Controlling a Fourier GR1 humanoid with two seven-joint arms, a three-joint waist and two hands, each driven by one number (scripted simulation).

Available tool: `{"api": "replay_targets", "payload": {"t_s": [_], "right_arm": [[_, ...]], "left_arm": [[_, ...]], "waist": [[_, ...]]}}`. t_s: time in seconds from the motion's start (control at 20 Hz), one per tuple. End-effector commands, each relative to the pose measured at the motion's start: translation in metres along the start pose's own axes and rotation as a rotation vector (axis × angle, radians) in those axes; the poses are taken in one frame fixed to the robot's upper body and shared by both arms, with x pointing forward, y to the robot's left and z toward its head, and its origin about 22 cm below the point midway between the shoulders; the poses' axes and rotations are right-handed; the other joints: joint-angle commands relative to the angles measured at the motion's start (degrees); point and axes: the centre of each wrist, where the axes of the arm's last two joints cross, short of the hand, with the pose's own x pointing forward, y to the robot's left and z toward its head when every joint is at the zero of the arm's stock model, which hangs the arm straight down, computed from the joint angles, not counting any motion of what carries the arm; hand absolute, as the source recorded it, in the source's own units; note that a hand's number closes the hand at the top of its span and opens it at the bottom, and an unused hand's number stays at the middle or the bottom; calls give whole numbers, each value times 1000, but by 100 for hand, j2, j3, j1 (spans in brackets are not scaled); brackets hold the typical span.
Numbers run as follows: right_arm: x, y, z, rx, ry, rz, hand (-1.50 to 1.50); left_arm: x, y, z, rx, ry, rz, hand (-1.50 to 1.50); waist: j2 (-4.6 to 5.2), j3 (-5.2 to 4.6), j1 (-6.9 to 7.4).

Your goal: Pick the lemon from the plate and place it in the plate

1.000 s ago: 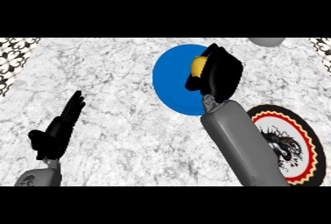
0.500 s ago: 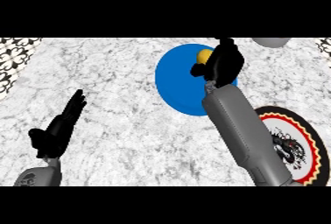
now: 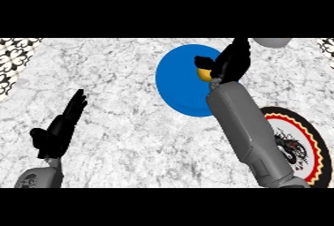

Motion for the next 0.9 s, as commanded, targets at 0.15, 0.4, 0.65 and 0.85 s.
{"api": "replay_targets", "payload": {"t_s": [0.15, 0.4, 0.65, 0.85], "right_arm": [[-9, -15, 6, -127, 103, -375, -150], [-62, -41, 28, -135, 93, -443, -150], [-129, -77, 63, -64, 40, -415, -150], [-156, -106, 70, -17, 1, -395, -150]], "left_arm": [[-14, 11, 11, 25, 15, 2, 0], [-9, 22, 21, 53, 31, 5, 0], [-11, 6, 21, 62, 36, 20, 0], [-5, 14, 5, 54, 21, 8, 0]], "waist": [[-69, 0, -157], [-134, 2, -362], [-91, 1, -311], [-76, -3, -295]]}}
